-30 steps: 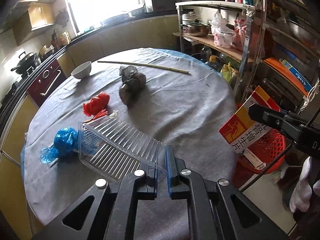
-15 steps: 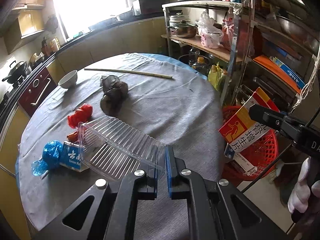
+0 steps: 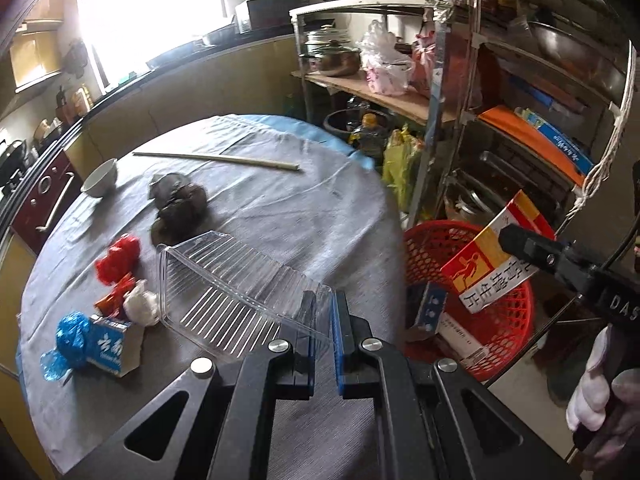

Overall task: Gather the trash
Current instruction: 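Open the right tool over the basket while the left tool releases the plastic tray into it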

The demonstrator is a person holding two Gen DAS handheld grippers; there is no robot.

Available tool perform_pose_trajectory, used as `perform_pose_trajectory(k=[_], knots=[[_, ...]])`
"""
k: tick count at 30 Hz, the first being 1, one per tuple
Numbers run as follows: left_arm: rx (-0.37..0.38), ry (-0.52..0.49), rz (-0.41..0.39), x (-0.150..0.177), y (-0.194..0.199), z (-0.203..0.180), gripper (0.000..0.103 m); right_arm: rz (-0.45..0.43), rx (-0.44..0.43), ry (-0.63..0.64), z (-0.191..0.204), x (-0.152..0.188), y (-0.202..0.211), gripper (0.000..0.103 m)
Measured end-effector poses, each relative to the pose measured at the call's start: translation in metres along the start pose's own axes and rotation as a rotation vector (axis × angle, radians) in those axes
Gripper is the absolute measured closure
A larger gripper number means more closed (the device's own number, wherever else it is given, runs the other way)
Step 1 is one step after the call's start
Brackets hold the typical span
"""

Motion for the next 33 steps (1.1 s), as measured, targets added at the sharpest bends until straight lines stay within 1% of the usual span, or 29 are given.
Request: perform_pose_trajectory(k=[7, 11, 15, 21, 24, 27, 28, 30, 32, 33], knots=[[0.084, -0.022, -0.018, -0.018, -0.003, -0.024, 0.095, -0.027, 0.046, -0.041, -0.025, -0.002, 0.017, 0.053], [0.137, -0.037, -0.009, -0.025, -0.007, -0.038, 0.095, -0.045, 0.073, -0.065, -0.039, -0.002, 0.028, 0.053], [0.172, -0.053, 0.006, -0.026, -0.013, -0.053, 0.095, -0.051, 0.087, -0.092, -0.051, -0.001, 0.034, 0.053], [0.249, -0.082, 0.063, -0.025, -0.028, -0.077, 0.095, -0.020, 0.109, -0.131, -0.067, 0.006, 0.032, 0.053], [0.288, -0.109, 0.084, -0.023, -0.033, -0.093, 0.095, 0.001, 0.119, -0.144, -0.073, 0.009, 0.030, 0.050], [0.309, -0.140, 0.100, -0.020, -0.037, -0.107, 0.095, 0.026, 0.124, -0.167, -0.080, 0.013, 0.027, 0.049], [0.317, -0.152, 0.107, -0.020, -0.039, -0.111, 0.093, 0.030, 0.124, -0.175, -0.083, 0.013, 0.027, 0.049], [0.327, -0.166, 0.119, -0.019, -0.041, -0.116, 0.084, 0.036, 0.129, -0.198, -0.089, 0.014, 0.027, 0.048], [0.330, -0.167, 0.112, -0.019, -0.041, -0.117, 0.063, 0.034, 0.120, -0.233, -0.097, 0.014, 0.029, 0.048], [0.330, -0.165, 0.101, -0.020, -0.039, -0.117, 0.060, 0.029, 0.115, -0.247, -0.099, 0.014, 0.030, 0.048]])
Point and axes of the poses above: each gripper's, at about its wrist camera, not at the fingertips, and y roughly against the way its jaws point, z to its left, x to its underside, the point moved 1 cm from there along -y, roughly the way its jaws point, and after that the axes turned 6 degrees about -x, right-handed, at the moved point
